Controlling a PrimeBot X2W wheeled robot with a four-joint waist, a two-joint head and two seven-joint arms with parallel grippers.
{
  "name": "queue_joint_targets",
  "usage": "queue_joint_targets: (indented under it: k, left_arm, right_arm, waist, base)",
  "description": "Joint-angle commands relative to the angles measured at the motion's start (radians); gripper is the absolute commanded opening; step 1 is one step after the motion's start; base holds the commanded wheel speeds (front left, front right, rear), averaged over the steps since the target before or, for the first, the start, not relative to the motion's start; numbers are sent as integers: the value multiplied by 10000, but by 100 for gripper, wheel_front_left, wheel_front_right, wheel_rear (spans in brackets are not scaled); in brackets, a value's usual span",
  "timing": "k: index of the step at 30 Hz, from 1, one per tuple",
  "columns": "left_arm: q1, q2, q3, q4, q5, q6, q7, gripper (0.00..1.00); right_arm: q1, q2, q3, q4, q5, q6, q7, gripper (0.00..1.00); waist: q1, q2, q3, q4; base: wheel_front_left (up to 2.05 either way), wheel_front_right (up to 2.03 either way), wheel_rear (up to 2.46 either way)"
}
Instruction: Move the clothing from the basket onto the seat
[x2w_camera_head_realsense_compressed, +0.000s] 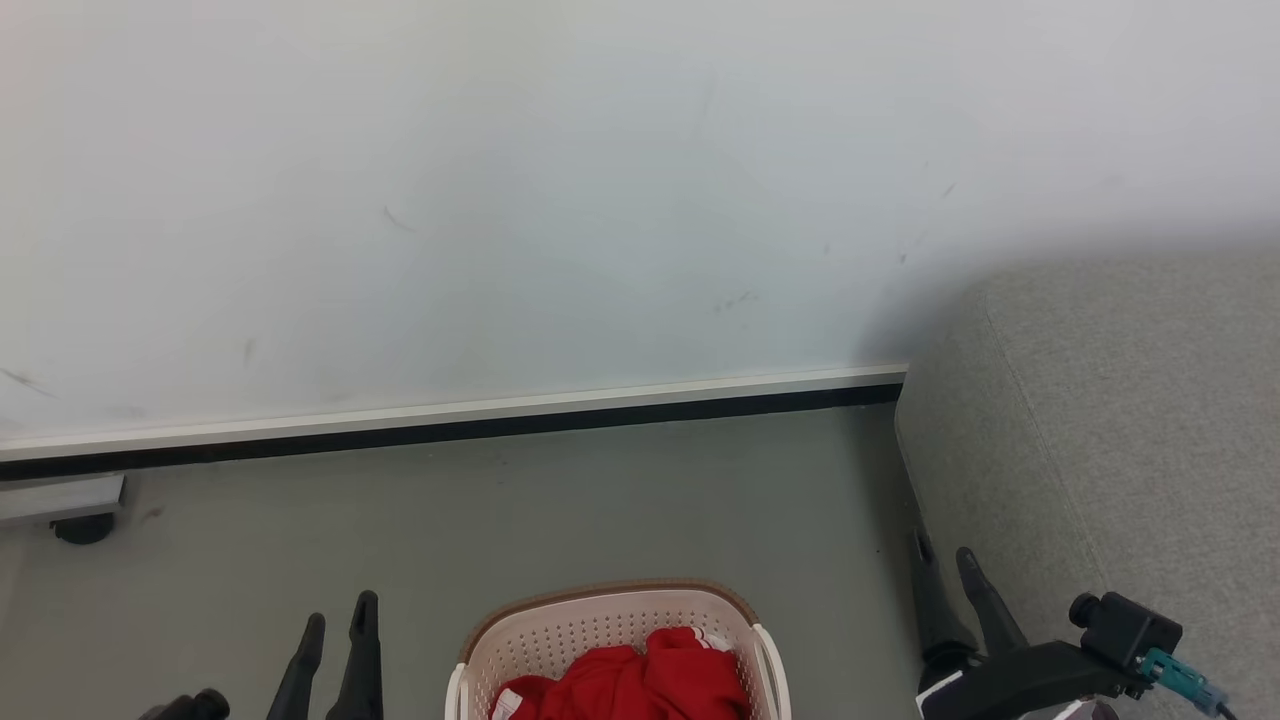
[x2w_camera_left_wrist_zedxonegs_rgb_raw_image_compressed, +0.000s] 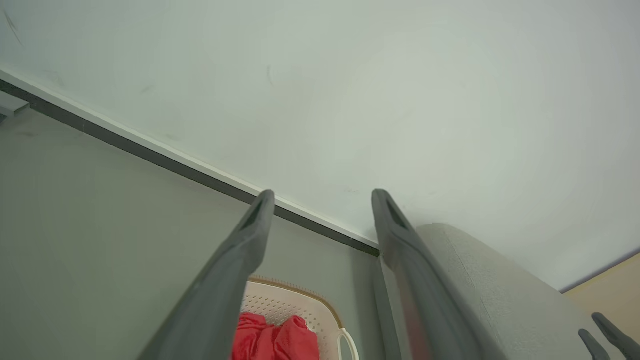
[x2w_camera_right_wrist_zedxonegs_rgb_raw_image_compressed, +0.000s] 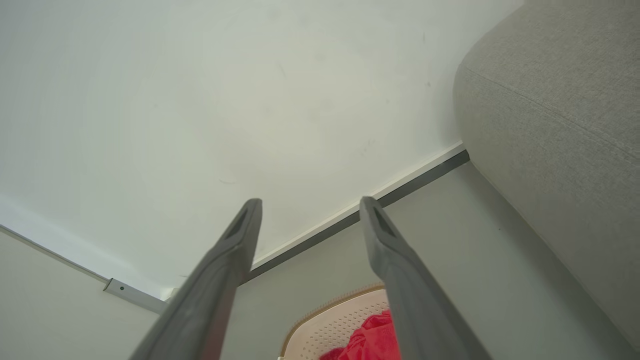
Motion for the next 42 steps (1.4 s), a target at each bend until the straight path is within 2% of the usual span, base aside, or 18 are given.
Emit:
queue_joint_targets:
  k: [1, 18, 42]
  left_arm:
    - [155, 49, -60, -204, 361, 13, -134, 100]
    - [570, 64, -391, -559, 2507, 232, -582, 100]
    - [924, 78, -287, -1160, 4447, 388, -1094, 100]
  right_arm:
    - [-4, -78, 115, -175, -317, 4, -103, 100]
    - [465, 203, -209, -464, -2239, 5, -546, 100]
    - [764, 254, 231, -663, -4117, 6, -1042, 100]
  waist:
    - [0, 0, -31, 0]
    - [0, 0, -199, -19]
    - [0, 0, -305, 20]
  base:
    - [0, 0, 0]
    - [0, 0, 0]
    - [0, 0, 0]
